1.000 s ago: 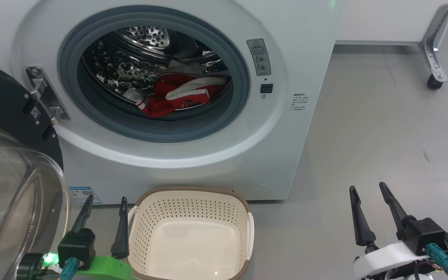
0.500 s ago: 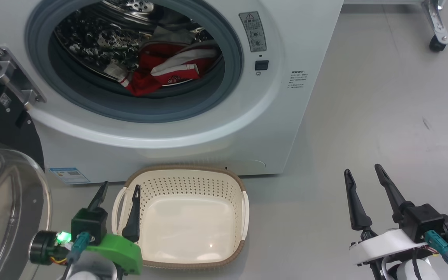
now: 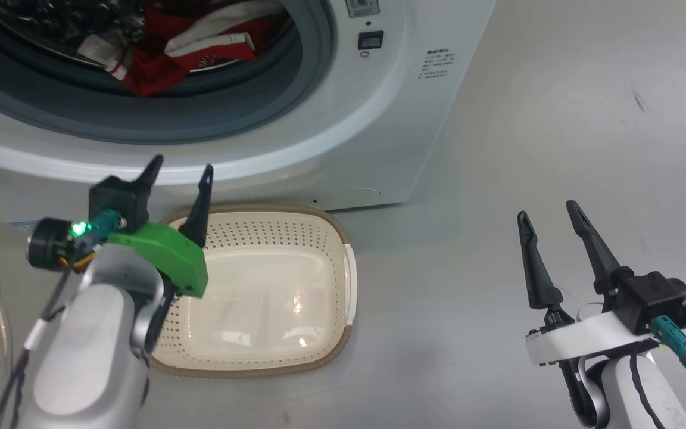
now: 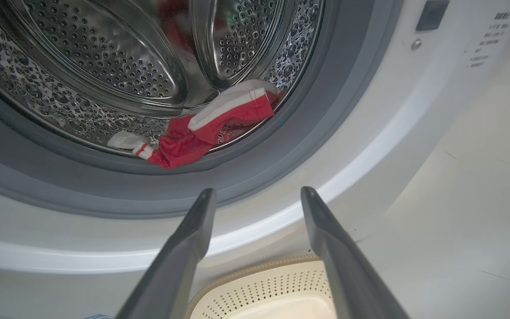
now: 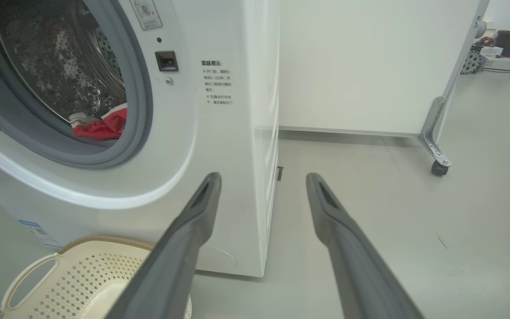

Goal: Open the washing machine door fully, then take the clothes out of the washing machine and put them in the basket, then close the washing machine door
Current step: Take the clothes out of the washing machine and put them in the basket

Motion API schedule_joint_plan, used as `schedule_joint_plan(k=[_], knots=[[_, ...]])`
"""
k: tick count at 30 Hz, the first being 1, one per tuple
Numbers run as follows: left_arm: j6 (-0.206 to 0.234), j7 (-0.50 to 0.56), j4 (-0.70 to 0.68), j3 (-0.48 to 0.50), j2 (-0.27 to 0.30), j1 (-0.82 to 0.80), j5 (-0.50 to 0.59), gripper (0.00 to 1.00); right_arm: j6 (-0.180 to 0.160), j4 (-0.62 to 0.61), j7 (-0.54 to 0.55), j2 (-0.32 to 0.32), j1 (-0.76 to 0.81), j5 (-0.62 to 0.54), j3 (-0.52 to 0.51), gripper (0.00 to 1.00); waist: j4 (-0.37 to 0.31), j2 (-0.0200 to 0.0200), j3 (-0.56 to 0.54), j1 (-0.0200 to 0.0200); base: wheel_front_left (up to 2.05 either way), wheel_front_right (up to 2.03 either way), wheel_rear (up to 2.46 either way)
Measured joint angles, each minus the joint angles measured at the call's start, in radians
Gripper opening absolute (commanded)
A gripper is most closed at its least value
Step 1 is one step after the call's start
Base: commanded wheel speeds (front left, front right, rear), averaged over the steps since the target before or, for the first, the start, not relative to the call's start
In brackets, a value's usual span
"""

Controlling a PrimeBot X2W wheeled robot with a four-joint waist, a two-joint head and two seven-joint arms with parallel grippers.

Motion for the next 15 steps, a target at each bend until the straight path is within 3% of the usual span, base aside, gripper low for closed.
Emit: schedule_joint_plan(k=[15], knots=[[-0.04, 0.165, 0.121, 0.034, 0.128, -0.351, 0.001, 1.0, 0.008, 0.0, 0.0, 0.003, -0.104, 0.047, 0.032, 1.0, -0.131, 0.0, 0.158, 0.0001, 0.0, 0.0, 0.0]])
